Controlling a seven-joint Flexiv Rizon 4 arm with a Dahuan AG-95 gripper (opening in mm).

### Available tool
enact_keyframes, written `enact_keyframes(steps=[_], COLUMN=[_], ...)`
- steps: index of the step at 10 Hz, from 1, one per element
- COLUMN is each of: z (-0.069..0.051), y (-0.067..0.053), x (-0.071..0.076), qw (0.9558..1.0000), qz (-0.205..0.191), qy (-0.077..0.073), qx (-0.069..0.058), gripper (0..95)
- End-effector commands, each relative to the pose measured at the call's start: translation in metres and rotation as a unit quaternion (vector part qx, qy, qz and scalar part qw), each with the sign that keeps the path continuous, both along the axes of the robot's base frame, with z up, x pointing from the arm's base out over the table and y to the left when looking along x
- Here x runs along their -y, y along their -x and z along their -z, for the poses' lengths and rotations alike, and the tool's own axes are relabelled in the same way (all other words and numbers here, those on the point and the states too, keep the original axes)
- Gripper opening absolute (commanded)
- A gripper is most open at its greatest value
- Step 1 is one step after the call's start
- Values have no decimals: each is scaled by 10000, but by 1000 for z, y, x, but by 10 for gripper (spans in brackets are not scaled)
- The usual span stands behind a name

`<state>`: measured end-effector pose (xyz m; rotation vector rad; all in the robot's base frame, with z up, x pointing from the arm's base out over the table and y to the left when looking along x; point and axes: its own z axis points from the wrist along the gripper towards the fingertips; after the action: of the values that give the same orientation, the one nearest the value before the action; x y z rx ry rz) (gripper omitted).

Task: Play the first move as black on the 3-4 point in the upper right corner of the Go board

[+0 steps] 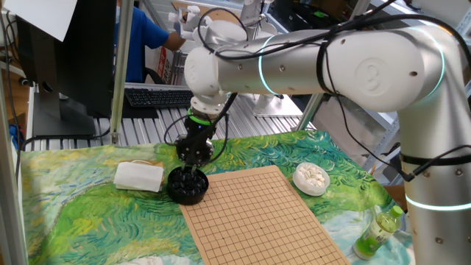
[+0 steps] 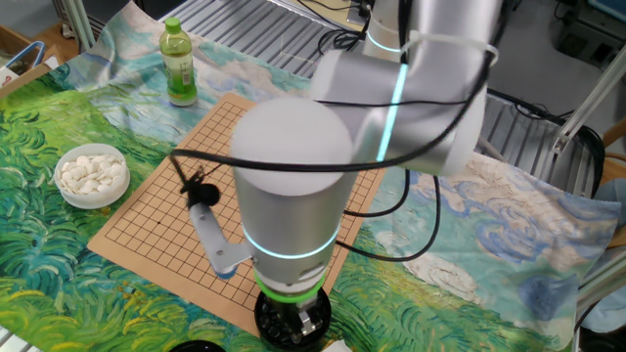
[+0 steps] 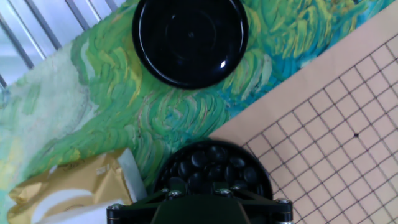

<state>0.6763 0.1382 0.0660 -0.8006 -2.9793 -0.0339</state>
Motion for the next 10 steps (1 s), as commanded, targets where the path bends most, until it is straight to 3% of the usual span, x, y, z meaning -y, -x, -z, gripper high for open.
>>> enact_keyframes(steps=[1,4,10], z=[5,17,25], y=[2,3,5], x=[0,4,5], qw=[10000,9999,9999], qz=[-28,-129,-133], qy=[58,61,64], qx=[3,31,55], gripper=[190,190,190])
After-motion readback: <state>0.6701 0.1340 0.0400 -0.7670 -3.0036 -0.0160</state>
